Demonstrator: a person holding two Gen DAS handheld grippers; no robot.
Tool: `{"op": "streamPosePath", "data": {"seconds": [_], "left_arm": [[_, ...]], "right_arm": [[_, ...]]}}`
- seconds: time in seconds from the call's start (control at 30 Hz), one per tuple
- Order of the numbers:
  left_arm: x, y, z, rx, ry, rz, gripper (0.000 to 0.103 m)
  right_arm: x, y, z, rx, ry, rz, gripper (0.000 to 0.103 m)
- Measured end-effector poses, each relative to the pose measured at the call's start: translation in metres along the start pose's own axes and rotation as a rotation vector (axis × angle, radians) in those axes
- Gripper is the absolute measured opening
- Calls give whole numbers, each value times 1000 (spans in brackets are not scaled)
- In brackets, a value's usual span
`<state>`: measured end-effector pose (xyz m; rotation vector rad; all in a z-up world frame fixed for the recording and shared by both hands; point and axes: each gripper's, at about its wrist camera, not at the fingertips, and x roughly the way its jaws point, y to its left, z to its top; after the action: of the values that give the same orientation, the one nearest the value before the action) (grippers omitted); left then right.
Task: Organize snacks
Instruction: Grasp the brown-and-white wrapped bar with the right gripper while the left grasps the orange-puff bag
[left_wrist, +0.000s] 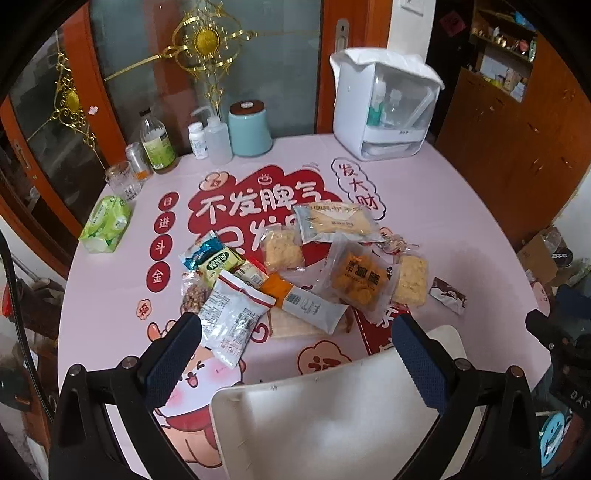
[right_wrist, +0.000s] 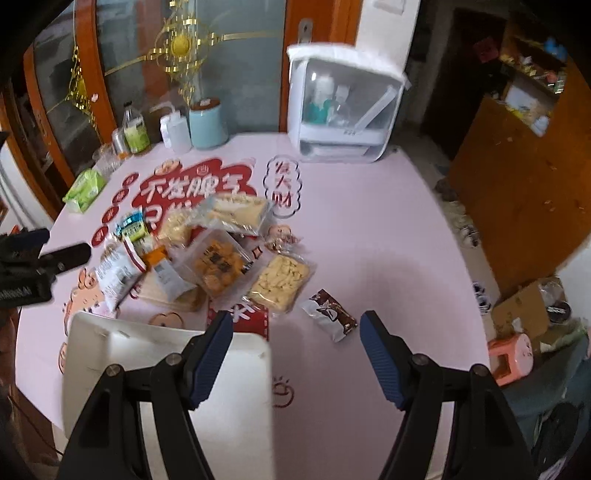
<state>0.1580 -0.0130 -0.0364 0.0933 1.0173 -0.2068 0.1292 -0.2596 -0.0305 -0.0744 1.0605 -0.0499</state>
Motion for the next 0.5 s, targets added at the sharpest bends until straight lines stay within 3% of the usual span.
{"op": "streamPosePath", "data": {"seconds": [0.33, 0.5], "left_arm": [[99, -43, 37, -84, 243, 63, 102], [145, -61, 41, -183, 340, 85, 102]], "right_arm": [[133, -64, -1, -147, 154, 99, 72], [173, -80, -8, -202, 206, 155, 72]]}}
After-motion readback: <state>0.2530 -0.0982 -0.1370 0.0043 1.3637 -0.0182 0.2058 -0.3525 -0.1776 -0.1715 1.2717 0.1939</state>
